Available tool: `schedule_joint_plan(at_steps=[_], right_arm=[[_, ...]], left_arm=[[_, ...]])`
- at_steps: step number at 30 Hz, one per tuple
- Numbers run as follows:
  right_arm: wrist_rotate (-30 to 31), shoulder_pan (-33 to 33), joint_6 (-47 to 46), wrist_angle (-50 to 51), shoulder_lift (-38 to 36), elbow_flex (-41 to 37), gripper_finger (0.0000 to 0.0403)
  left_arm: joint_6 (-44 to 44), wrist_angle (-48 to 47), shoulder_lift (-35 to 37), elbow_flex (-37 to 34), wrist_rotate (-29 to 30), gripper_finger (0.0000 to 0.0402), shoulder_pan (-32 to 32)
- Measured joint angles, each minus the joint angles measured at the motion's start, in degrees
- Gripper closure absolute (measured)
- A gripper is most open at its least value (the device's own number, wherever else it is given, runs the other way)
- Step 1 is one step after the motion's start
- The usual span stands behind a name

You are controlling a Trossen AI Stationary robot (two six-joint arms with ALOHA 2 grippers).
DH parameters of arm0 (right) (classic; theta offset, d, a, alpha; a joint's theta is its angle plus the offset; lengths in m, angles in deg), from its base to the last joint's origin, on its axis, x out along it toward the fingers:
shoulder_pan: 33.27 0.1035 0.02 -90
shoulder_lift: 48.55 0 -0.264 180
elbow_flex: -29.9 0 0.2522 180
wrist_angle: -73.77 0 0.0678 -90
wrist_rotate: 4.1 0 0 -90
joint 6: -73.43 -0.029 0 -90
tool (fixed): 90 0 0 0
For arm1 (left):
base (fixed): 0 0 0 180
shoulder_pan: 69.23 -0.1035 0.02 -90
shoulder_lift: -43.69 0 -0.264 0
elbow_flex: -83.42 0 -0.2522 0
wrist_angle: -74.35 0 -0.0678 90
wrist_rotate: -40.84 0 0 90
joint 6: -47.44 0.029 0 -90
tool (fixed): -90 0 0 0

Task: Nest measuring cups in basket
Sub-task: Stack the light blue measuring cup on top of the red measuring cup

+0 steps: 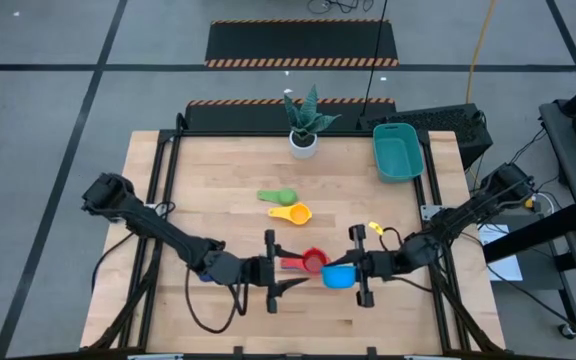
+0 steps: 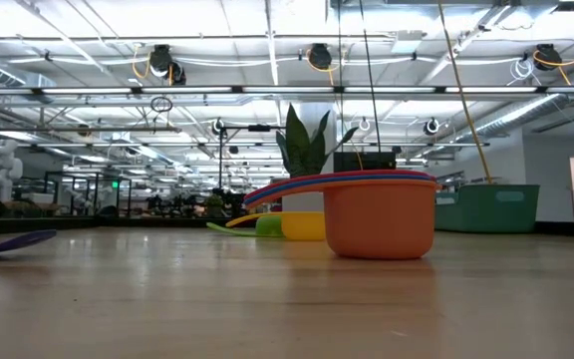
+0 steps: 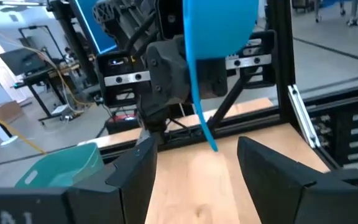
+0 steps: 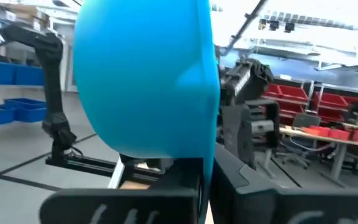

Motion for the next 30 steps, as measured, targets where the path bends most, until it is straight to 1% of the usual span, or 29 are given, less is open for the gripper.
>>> schedule_joint_plan(at_steps=[6,11,13,17,24,25,28,30], right_arm=[[-5.4,-0.1,0.5,-2.8,0.0,0.0,0.0403],[-5.7,0.0,1.4,-3.4,0.0,0.0,0.0403],[-5.6,-0.2,2.2,-4.2,0.4,0.0,0.0403],[-5.6,-0.7,3.9,-7.9,3.0,0.0,0.0403],[-5.8,-2.9,4.2,-16.6,9.1,0.0,0.0403],[-6.2,-3.1,4.2,-17.3,9.5,0.0,0.0403],[-10.0,-3.8,4.2,-18.1,9.5,0.0,0.0403],[-10.4,-3.9,4.3,-18.8,9.5,0.0,0.0403]], left_arm=[[1.3,8.1,-3.2,0.0,0.0,0.0174,0.4],[4.8,17.2,-6.7,0.0,0.9,0.0174,0.9],[5.7,19.0,-7.9,0.0,2.1,0.0174,0.8],[7.0,20.4,-9.2,0.0,4.8,0.0174,0.2],[6.1,20.2,-9.2,0.0,5.0,0.0174,-0.3],[6.0,20.2,-9.2,0.0,5.1,0.0174,-0.3],[4.9,20.4,-9.2,0.0,5.0,0.0174,-0.3],[4.0,20.4,-9.2,0.0,5.0,0.0174,-0.3]])
